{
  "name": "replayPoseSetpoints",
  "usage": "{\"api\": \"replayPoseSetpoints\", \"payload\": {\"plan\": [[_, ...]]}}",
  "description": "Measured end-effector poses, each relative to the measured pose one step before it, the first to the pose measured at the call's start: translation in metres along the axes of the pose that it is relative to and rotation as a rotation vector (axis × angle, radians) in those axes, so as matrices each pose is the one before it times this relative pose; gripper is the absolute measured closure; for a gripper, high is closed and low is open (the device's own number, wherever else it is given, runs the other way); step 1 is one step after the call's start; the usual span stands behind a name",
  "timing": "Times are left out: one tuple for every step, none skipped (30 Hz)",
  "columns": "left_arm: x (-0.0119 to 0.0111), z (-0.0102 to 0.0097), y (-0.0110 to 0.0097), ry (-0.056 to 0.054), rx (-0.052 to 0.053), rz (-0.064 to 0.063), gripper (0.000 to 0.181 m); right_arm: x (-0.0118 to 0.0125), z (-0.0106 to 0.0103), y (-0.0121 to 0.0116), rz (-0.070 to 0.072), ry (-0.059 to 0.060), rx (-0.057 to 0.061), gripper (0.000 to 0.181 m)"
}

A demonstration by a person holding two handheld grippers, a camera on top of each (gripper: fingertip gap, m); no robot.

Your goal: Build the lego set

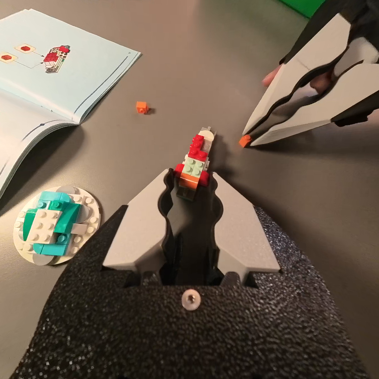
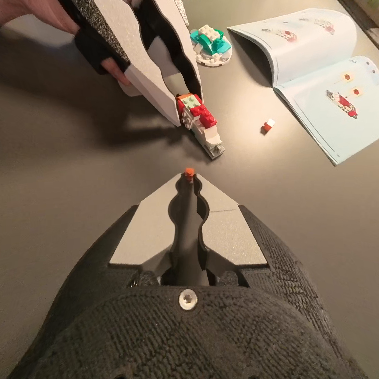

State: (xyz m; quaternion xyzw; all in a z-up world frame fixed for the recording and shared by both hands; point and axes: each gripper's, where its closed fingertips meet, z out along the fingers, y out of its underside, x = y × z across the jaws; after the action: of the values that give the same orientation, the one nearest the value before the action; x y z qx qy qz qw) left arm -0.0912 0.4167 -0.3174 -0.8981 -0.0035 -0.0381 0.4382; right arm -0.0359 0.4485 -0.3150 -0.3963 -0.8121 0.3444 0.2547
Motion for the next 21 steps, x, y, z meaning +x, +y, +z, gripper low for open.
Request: {"api": "replayPoseSetpoints", "payload": {"plan": [[0.00014,0.00007,0.00016,-0.0059,-0.0013,0.0047,0.149,0.00083,0.00046,-0.00130,0.0052,0.0068,0.0006,0.174],[0.00041,0.00002,0.00016,-0.0060,-0.0008,0.0021,0.149,0.00126,0.00042,-0.00210,0.0097,0.0125,0.0026,0.175],[-0.00040,0.00004,0.00030,-0.0129,-0.0012,0.0012,0.149,0.00067,0.00034,-0.00409,0.0180,0.0125,0.0102,0.175],[-0.00066,0.00008,0.00027,-0.0162,-0.0015,-0.0016,0.149,-0.00033,0.00053,-0.00652,0.0302,0.0131,0.0167,0.175],[-0.00076,-0.00013,0.00034,-0.0181,-0.0021,-0.0080,0.149,-0.00062,0.00109,-0.00819,0.0378,0.0194,0.0217,0.175],[-0.00018,-0.00007,-0.00001,-0.0142,0.0013,-0.0087,0.149,-0.00012,0.00198,-0.00843,0.0409,0.0307,0.0228,0.175],[-0.00027,0.00007,-0.00002,-0.0157,0.0003,-0.0060,0.149,-0.00021,0.00280,-0.00657,0.0392,0.0356,0.0160,0.175],[0.00021,0.00012,-0.00005,-0.0118,0.0001,-0.0064,0.149,-0.00139,0.00352,-0.00358,0.0281,0.0281,0.0041,0.175],[0.00027,0.00014,-0.00021,-0.0088,0.0000,-0.0083,0.149,0.00083,0.00341,-0.00152,0.0178,0.0410,-0.0028,0.175],[0.00037,0.00019,-0.00012,-0.0077,0.0001,-0.0048,0.149,0.00235,0.00277,-0.00110,0.0114,0.0455,0.0006,0.175],[0.00040,0.00027,-0.00019,-0.0058,0.0001,-0.0040,0.149,0.00232,0.00224,-0.00099,0.0127,0.0368,0.0042,0.175],[0.00035,0.00020,-0.00014,-0.0042,0.0000,-0.0043,0.149,0.00184,0.00179,-0.00021,0.0178,0.0254,0.0011,0.175],[0.00018,0.00021,-0.00016,-0.0034,0.0001,-0.0018,0.149,-0.00024,0.00165,0.00089,0.0186,0.0061,-0.0063,0.175],[0.00001,0.00015,-0.00012,-0.0018,0.0000,-0.0021,0.149,-0.00057,0.00124,0.00158,0.0184,0.0000,-0.0118,0.175],[0.00001,0.00008,-0.00007,-0.0005,0.0001,-0.0009,0.149,0.00057,0.00067,0.00080,0.0137,0.0053,-0.0048,0.175],[0.00002,0.00000,0.00000,0.0000,0.0000,-0.0002,0.149,0.00184,0.00051,0.00029,0.0099,0.0105,-0.0020,0.175],[-0.00002,0.00000,-0.00001,-0.0001,0.0000,0.0001,0.149,0.00210,0.00027,-0.00012,0.0101,0.0103,-0.0009,0.175],[-0.00005,0.00000,0.00000,-0.0001,0.0000,0.0004,0.149,0.00161,0.00035,-0.00066,0.0144,0.0053,0.0020,0.175],[0.00013,0.00007,-0.00006,0.0002,0.0000,0.0002,0.149,0.00031,0.00059,-0.00056,0.0160,-0.0032,0.0014,0.175],[0.00003,0.00000,0.00000,0.0005,0.0000,0.0006,0.149,-0.00022,0.00087,-0.00029,0.0138,-0.0055,-0.0012,0.175],[0.00003,0.00008,-0.00006,0.0003,0.0000,0.0002,0.149,-0.00055,0.00086,-0.00038,0.0088,-0.0051,0.0007,0.175]]}}
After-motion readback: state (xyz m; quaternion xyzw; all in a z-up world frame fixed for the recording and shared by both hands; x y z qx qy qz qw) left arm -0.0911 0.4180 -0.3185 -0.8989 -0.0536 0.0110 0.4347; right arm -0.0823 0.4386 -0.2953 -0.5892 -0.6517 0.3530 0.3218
